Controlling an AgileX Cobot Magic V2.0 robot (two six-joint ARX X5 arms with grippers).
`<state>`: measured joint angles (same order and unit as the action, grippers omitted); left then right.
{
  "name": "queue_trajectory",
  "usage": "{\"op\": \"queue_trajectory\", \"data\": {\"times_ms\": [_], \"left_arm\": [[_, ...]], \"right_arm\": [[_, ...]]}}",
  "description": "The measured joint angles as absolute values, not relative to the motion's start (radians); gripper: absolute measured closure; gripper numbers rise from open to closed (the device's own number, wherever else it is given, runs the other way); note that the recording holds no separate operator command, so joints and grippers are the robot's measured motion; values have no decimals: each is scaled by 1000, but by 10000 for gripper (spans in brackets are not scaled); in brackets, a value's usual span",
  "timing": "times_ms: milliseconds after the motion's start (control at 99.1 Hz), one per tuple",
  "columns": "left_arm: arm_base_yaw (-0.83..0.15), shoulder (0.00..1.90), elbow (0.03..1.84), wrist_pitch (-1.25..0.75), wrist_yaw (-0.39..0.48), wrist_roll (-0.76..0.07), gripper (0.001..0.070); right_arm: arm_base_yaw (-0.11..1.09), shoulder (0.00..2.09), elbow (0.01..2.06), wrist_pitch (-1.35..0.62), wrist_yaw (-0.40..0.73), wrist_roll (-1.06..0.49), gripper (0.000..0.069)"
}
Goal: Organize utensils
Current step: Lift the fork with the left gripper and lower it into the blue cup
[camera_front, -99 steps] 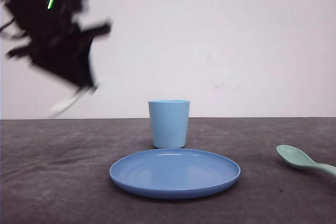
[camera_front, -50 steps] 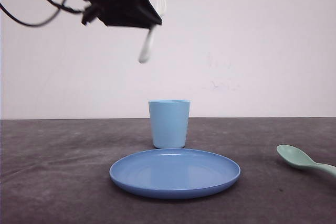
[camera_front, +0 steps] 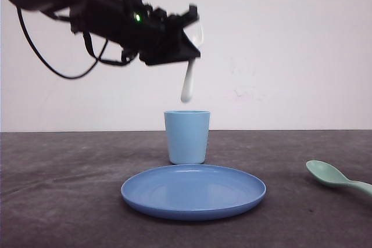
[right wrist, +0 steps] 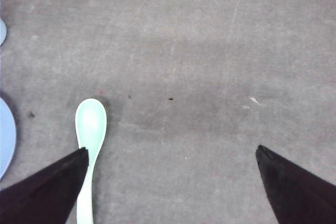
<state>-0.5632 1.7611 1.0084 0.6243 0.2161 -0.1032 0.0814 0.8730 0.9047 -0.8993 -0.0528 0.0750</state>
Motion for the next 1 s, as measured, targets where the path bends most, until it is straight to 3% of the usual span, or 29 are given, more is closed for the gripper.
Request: {"op": "queue_trajectory", "data": {"times_ms": [999], "left_arm": [[-574,1864,1008,580,231,-17,669]], "right_arm": [[81,873,904,-901,-53,75,49]]}}
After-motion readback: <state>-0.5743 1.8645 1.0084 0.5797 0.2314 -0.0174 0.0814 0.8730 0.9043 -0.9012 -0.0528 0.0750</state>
